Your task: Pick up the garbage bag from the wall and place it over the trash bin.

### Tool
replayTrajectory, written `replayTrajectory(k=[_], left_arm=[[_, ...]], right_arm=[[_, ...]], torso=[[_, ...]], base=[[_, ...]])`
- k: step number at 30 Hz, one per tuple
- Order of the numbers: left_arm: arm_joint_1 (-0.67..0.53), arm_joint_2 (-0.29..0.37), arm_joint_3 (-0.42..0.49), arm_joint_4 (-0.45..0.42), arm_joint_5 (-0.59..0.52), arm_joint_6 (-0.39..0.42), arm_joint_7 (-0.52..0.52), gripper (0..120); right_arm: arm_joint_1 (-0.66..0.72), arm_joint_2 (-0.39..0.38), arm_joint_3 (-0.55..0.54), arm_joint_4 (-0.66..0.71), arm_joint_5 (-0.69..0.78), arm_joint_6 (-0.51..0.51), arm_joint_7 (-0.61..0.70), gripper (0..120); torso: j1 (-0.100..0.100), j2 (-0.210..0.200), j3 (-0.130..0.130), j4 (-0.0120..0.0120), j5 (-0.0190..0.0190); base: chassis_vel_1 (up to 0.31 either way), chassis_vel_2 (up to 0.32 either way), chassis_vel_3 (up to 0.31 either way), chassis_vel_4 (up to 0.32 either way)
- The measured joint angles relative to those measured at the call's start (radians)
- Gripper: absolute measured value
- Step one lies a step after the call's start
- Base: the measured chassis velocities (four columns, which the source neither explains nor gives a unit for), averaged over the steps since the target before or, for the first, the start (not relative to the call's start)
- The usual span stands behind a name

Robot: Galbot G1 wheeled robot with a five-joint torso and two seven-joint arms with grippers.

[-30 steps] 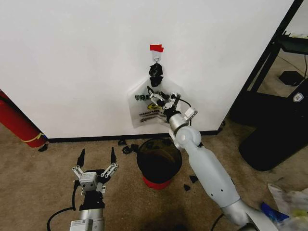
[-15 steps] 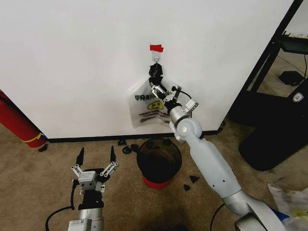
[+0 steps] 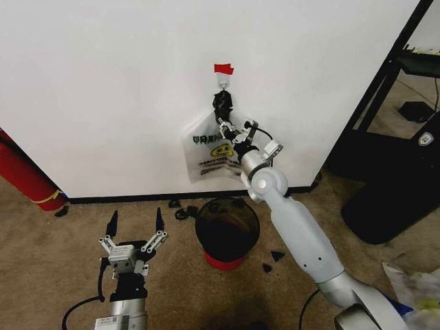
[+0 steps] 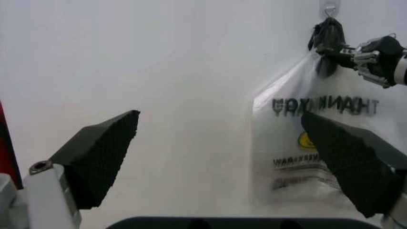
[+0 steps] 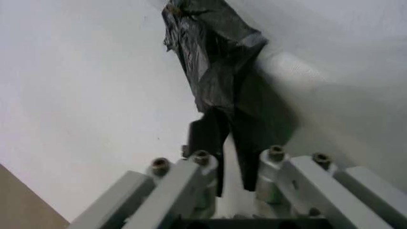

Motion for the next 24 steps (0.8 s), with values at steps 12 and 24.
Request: replayTrajectory(k=[12, 24], left_arm=[[0.0, 0.003, -0.001, 0.002, -0.001, -0.002, -0.003, 100], [-0.008, 0.007, 0.01, 0.02, -0.001, -0.008, -0.004, 100]], right_arm=[[-0.079, -0.011, 0.019, 0.068, -0.029, 0.0, 0.015, 0], [-0.288, -0.022, 0.047, 0.19, -0.118, 0.002, 0.003, 0]], torso=[[0.0, 0.0, 0.0, 0.0001, 0.0], [0.0, 0.0, 0.0, 0.0001, 0.0]], base=[[0.0, 0.0, 0.0, 0.0], [0.0, 0.0, 0.0, 0.0]])
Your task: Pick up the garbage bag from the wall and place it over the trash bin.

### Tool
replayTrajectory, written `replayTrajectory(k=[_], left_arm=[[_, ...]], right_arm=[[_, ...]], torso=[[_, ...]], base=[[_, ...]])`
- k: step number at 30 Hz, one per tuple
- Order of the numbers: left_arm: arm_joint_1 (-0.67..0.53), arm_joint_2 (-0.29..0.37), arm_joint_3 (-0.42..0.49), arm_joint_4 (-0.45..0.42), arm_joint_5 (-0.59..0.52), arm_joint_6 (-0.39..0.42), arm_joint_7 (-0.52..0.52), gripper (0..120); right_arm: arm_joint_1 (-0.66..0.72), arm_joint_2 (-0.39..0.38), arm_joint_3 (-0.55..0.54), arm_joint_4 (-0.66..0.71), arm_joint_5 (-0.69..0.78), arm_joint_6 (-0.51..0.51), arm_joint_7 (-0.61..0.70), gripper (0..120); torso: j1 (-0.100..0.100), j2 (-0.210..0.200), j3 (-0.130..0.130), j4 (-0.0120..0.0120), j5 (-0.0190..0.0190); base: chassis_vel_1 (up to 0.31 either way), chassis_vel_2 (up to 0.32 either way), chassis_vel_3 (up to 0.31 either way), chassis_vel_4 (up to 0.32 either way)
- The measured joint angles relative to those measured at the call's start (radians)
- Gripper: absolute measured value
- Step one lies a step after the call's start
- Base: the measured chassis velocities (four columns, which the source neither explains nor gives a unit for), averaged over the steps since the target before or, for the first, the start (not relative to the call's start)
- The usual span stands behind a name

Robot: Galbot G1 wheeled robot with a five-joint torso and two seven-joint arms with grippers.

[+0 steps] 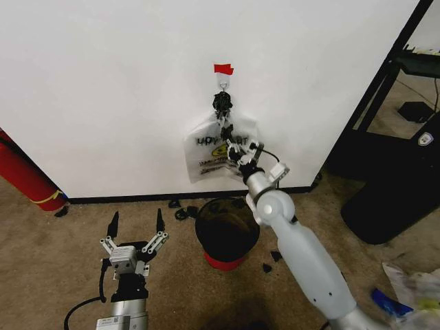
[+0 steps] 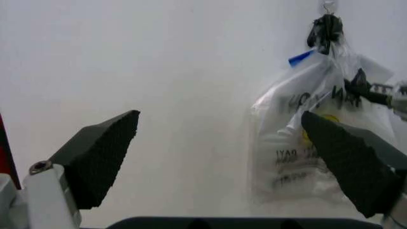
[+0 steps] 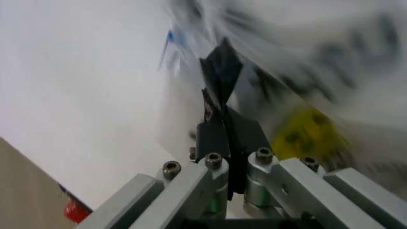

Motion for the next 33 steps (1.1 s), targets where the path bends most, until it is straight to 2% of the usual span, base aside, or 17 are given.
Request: replayTrajectory(k=[22, 33], left_arm=[[-0.039, 0.025, 0.03, 0.032, -0.022, -0.002, 0.0, 100], [-0.06, 0.039, 0.035, 0.031, -0.038, -0.001, 0.0, 100]], right_arm=[[-0.412, 0.006, 0.079, 0.252, -0.284, 0.033, -0.063, 0], [-0.58, 0.01, 0.123, 0.333, -0.41, 0.076, -0.082, 0]], torso=[[0.0, 0.0, 0.0, 0.0, 0.0], [0.0, 0.0, 0.0, -0.0001, -0.0001]], base=[[0.0, 0.0, 0.0, 0.0], [0.0, 0.0, 0.0, 0.0]])
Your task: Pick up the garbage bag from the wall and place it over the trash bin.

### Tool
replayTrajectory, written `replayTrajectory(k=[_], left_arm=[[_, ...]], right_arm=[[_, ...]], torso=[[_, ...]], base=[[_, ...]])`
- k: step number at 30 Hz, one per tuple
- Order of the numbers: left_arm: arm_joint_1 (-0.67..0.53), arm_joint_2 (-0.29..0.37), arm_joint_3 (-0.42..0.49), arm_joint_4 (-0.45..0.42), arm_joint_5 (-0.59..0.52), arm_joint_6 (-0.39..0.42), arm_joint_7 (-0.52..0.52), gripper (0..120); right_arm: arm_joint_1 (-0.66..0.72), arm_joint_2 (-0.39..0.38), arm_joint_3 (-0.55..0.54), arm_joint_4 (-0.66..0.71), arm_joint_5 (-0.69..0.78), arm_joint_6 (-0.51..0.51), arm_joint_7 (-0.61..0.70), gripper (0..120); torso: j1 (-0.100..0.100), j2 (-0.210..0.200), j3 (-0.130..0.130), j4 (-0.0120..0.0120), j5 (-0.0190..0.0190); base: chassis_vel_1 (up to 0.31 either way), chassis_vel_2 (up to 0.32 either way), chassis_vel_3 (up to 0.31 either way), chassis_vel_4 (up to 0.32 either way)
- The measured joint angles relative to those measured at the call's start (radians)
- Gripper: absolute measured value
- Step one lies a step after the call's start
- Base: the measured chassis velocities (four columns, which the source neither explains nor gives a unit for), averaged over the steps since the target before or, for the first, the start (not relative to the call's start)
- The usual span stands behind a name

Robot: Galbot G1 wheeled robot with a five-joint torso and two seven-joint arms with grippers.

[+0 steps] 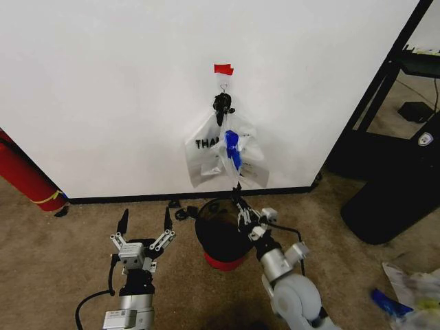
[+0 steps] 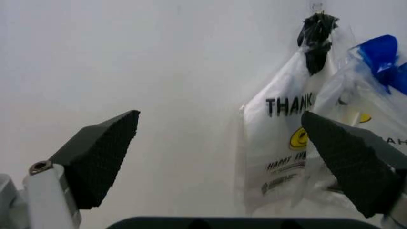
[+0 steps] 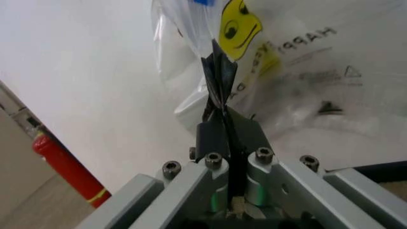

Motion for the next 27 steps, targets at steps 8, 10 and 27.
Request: replayTrajectory(k=[8, 10, 27], left_arm=[[-0.002, 0.002, 0.008, 0.004, 0.002, 0.001, 0.001, 100], [-0.004, 0.004, 0.008, 0.004, 0.002, 0.002, 0.001, 100], [-0.009, 0.005, 0.014, 0.008, -0.001, 0.004, 0.003, 100]], right_arm=[[-0.108, -0.005, 0.06, 0.056, -0.081, 0.055, -0.012, 0], [-0.135, -0.01, 0.074, 0.063, -0.111, 0.074, -0.02, 0], [-0.324, 0.009, 0.077, 0.068, -0.238, 0.202, -0.052, 0]], torso=[[0.0, 0.0, 0.0, 0.0, 0.0], [0.0, 0.0, 0.0, 0.0, 0.0001], [0.0, 0.0, 0.0, 0.0001, 0.0001]], base=[[0.0, 0.0, 0.0, 0.0], [0.0, 0.0, 0.0, 0.0], [0.0, 0.0, 0.0, 0.0]])
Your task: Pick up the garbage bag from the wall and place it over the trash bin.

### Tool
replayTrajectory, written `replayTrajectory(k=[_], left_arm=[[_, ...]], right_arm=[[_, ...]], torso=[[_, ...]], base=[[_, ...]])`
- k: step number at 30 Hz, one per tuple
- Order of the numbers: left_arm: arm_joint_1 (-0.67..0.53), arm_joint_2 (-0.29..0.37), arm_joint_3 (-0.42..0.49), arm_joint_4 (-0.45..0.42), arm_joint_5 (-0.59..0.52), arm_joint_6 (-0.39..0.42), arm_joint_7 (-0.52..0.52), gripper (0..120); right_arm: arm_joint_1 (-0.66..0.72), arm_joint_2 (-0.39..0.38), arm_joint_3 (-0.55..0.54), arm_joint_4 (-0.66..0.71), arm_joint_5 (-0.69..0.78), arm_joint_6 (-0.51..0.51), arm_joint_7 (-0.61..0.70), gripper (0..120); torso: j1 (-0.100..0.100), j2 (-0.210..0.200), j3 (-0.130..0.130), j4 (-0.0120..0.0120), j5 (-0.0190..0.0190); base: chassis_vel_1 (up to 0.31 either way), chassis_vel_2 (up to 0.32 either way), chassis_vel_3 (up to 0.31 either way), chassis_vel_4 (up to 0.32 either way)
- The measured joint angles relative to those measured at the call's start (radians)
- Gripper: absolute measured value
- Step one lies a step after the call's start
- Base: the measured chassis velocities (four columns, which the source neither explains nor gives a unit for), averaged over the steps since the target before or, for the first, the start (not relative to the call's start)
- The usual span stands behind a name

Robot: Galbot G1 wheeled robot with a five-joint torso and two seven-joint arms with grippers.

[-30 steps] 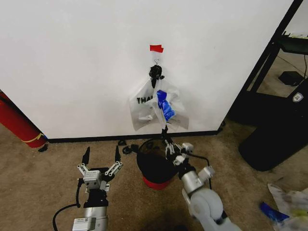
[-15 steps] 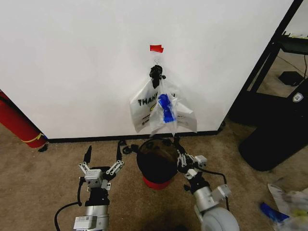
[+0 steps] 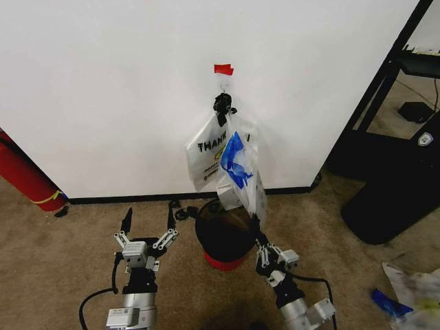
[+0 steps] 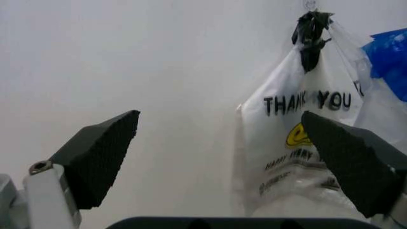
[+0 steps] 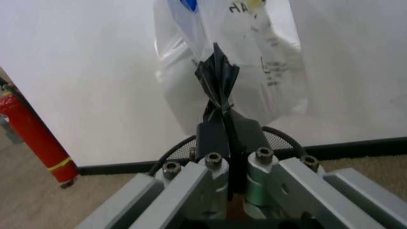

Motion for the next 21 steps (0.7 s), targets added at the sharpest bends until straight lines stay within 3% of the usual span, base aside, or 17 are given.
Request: replayTrajectory(k=[21], left_arm=[[-0.002, -0.003, 0.006, 0.012, 0.0, 0.0, 0.001, 100]], right_arm=[[-0.114, -0.005, 0.016, -0.006, -0.117, 0.151, 0.014, 0]], torso=[[0.0, 0.0, 0.0, 0.0, 0.0]], base=[[0.0, 0.0, 0.0, 0.0]])
